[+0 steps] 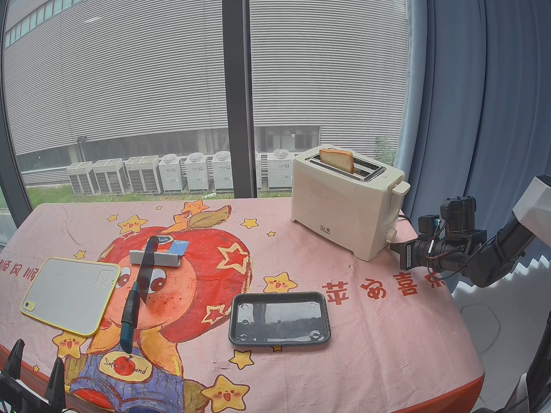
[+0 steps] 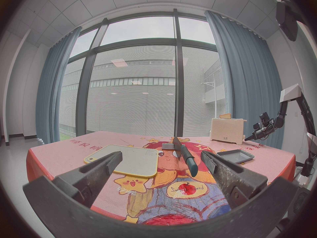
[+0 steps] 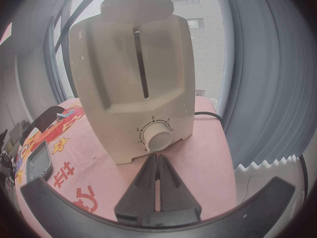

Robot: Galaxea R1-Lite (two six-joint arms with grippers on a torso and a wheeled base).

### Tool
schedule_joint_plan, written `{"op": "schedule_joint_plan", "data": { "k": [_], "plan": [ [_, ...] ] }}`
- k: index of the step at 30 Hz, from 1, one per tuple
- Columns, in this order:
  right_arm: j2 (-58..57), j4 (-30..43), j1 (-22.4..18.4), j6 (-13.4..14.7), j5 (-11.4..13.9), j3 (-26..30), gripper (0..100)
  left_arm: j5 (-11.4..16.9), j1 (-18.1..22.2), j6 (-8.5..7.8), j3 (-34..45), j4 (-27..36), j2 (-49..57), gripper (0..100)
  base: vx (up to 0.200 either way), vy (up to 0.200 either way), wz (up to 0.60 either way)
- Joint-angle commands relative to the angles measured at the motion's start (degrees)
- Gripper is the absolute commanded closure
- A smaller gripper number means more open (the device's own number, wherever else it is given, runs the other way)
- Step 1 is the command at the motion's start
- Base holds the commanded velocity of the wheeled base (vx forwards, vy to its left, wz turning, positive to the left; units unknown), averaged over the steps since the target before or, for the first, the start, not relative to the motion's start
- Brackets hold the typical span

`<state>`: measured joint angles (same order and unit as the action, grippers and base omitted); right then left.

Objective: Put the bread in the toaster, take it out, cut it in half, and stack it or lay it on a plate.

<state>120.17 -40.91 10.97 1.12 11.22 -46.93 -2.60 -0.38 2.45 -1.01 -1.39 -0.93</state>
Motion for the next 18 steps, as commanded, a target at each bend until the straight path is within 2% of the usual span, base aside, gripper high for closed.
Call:
{"op": "schedule_joint_plan", "data": {
  "k": [1, 18],
  "plan": [
    [-0.1, 0.0, 0.2, 0.6, -0.2, -0.4, 100, 0.0, -0.1, 0.01, 0.8, 0.0, 0.6, 0, 0.000, 0.000, 0.00],
    [-0.7, 0.0, 0.7, 0.9, -0.5, 0.0, 100, 0.0, -0.1, 0.01, 0.8, 0.0, 0.6, 0, 0.000, 0.000, 0.00]
  ]
}}
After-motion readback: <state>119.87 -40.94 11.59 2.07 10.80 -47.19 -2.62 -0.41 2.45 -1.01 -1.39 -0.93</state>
